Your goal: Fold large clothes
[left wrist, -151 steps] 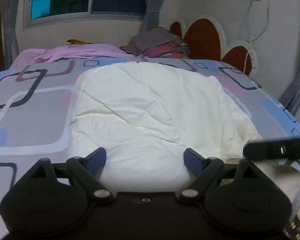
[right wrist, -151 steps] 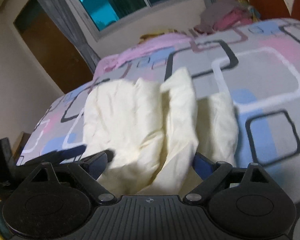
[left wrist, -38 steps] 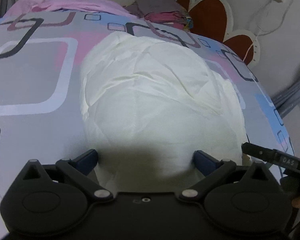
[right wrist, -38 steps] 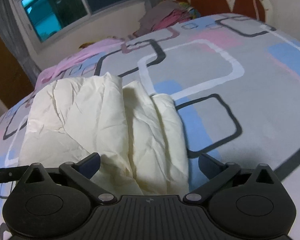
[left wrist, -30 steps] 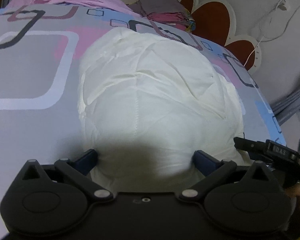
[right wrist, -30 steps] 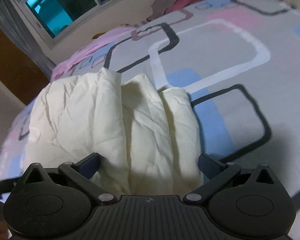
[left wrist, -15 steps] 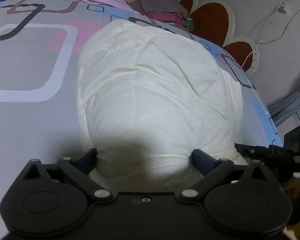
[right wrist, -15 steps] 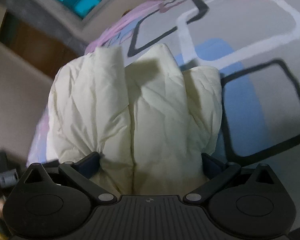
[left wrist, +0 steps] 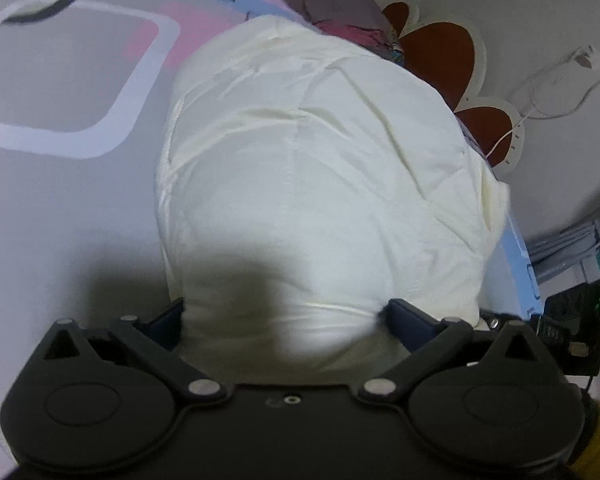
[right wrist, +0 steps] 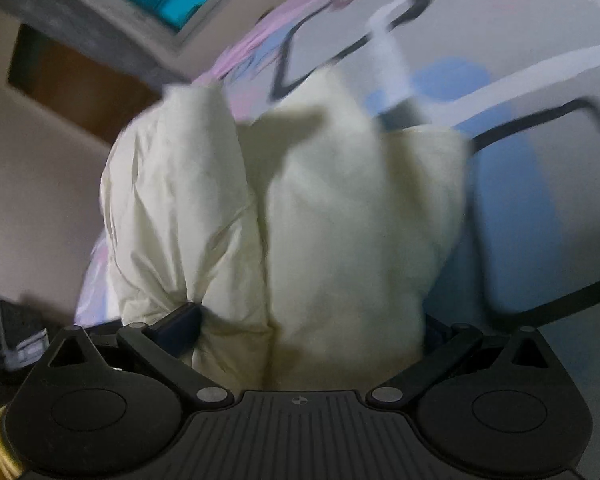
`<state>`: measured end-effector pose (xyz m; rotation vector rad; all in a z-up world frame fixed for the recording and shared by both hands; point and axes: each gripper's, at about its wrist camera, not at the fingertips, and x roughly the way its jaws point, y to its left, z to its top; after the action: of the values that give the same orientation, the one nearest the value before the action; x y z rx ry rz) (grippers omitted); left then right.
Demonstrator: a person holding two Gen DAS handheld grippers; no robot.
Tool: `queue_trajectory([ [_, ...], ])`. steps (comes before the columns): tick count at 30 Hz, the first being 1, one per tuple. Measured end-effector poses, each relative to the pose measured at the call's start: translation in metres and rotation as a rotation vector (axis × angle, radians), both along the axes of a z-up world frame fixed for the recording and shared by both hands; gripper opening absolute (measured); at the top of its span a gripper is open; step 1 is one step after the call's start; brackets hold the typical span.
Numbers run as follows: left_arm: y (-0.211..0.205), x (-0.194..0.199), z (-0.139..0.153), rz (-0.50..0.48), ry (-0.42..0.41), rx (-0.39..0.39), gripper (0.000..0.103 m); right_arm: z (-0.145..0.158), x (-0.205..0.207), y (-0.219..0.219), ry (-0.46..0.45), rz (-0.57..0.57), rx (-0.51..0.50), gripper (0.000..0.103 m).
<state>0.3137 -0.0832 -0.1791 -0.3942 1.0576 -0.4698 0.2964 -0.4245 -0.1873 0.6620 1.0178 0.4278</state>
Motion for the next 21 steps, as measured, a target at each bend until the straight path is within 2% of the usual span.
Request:
queue_trajectory([
  [2, 0.002, -0.004, 0.002, 0.018, -0.016, 0.005, 0.094, 0.001, -0.002, 0.0, -0.008, -0.002, 0.039, 0.074],
  [5, 0.01, -0.008, 0.008, 0.028, -0.031, -0.004, 0.083, 0.006, -0.005, -0.003, -0.021, -0.023, 0.062, 0.056],
  [8, 0.018, -0.009, 0.022, 0.039, -0.063, -0.01, 0.071, 0.016, -0.007, 0.0, -0.04, -0.03, 0.081, 0.045],
  [9, 0.022, -0.009, 0.027, 0.048, -0.075, -0.016, 0.067, 0.02, -0.01, 0.003, -0.049, -0.023, 0.089, 0.044],
  [14, 0.056, -0.008, 0.059, 0.091, -0.144, -0.005, 0.067, 0.043, 0.001, 0.039, -0.112, 0.018, 0.141, 0.043],
  [21, 0.159, -0.019, 0.092, 0.228, -0.22, 0.061, 0.067, 0.069, 0.037, 0.161, -0.2, 0.154, 0.217, 0.043],
])
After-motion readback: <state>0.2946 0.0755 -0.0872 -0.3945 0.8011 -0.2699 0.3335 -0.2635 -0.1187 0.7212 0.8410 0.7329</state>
